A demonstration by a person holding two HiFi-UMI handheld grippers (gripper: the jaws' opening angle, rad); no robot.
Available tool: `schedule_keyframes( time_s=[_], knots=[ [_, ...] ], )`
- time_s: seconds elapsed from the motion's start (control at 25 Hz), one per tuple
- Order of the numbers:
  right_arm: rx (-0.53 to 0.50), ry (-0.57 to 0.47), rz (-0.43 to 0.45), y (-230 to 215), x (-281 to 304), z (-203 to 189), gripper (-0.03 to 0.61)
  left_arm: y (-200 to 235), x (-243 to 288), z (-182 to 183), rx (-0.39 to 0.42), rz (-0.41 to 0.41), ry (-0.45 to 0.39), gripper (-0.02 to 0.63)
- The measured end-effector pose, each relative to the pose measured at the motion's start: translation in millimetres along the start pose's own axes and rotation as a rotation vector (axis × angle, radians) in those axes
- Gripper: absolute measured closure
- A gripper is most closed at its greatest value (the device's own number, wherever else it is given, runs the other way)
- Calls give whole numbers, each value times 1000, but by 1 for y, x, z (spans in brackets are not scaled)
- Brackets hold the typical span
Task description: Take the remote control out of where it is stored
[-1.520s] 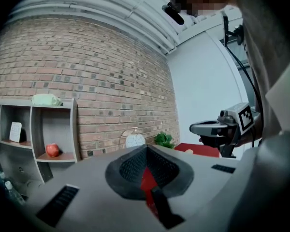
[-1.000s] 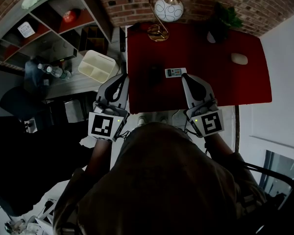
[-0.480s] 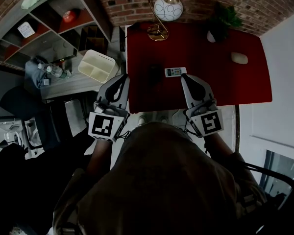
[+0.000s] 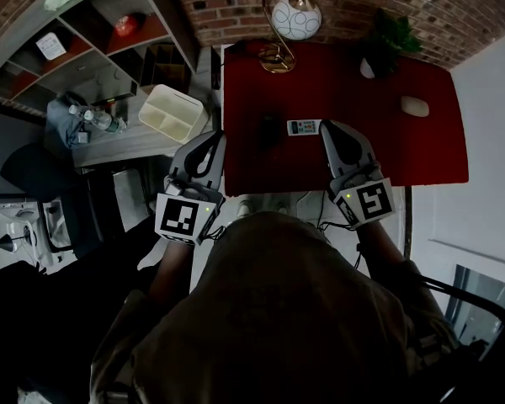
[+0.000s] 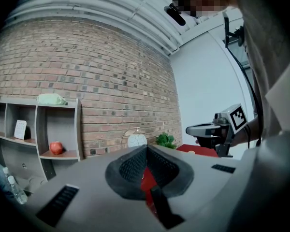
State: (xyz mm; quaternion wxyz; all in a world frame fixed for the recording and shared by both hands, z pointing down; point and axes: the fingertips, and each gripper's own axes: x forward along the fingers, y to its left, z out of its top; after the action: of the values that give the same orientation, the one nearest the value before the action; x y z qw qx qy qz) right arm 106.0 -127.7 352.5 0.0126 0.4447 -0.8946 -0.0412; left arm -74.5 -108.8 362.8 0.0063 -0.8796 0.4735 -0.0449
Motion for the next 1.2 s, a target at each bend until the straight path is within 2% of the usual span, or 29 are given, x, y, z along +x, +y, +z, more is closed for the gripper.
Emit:
schedule_keyframes(
  time_s=[0.28, 0.44, 0.8, 0.88, 1.04, 1.2],
  knots=[
    [-82, 54, 137, 6, 36, -6, 566, -6, -3, -3, -6, -17, 4, 603],
    [-79, 91, 189, 9, 55, -16, 566, -11, -3, -4, -2, -29, 1, 603],
    [-96, 295, 297, 23, 90, -75, 561, -11, -4, -9, -41, -12, 11, 603],
    [-101, 337, 322, 26, 96, -90, 542, -10, -4, -9, -47, -9, 14, 603],
    [-105, 432, 376, 34, 107, -125, 465, -9, -6, -12, -34, -14, 18, 603],
    [-123, 526, 425, 40, 113, -162, 419, -8, -6, -15, -61, -2, 22, 603]
  ],
)
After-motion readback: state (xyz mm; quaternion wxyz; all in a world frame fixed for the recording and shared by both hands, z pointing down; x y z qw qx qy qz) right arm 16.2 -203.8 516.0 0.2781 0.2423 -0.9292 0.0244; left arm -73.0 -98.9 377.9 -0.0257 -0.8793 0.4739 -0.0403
